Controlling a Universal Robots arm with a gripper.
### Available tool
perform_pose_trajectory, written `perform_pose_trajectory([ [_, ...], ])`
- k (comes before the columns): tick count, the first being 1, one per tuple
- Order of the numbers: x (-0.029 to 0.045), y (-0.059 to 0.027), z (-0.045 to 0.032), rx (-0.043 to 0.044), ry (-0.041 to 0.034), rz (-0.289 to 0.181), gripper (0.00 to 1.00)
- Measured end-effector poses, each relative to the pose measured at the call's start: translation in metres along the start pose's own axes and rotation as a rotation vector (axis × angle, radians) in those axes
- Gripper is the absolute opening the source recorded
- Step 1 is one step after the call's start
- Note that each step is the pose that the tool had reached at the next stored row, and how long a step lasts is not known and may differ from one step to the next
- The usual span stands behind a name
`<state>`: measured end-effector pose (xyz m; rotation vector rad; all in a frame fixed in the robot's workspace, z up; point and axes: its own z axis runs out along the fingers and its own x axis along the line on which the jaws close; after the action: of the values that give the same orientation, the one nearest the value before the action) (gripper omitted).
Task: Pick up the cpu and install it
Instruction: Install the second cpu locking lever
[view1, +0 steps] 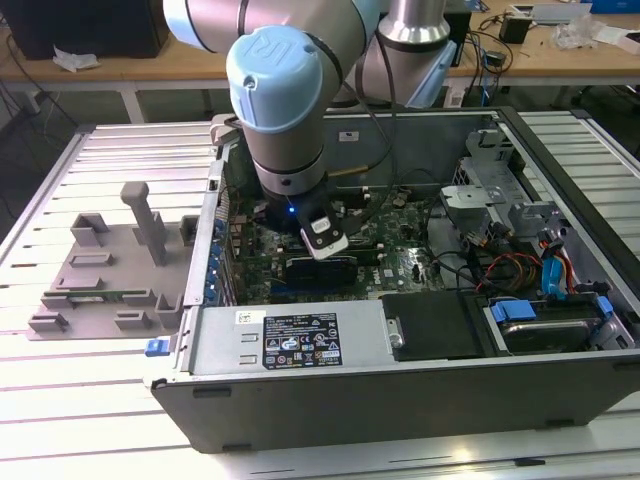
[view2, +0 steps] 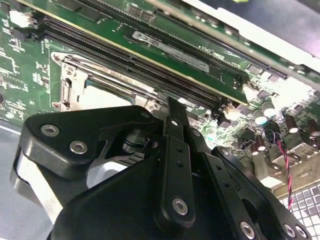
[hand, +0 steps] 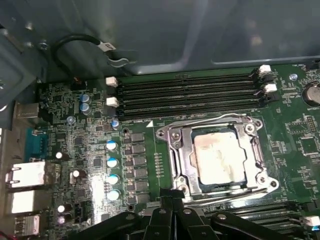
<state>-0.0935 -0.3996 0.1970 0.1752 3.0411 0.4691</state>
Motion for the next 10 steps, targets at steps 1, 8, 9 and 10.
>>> perform_pose_trajectory([
  [1,0.0016,-0.0003,0.0007,-0.0015,-0.0007,0.002,0.11],
  [8,0.0039,-0.0014,0.0048,-0.0011,-0.0041,0.014,0.11],
  [9,0.0039,-0.0013,0.0048,-0.0011,-0.0042,0.014,0.11],
  [10,0.0041,-0.0007,0.0051,-0.0012,-0.0045,0.015,0.11],
])
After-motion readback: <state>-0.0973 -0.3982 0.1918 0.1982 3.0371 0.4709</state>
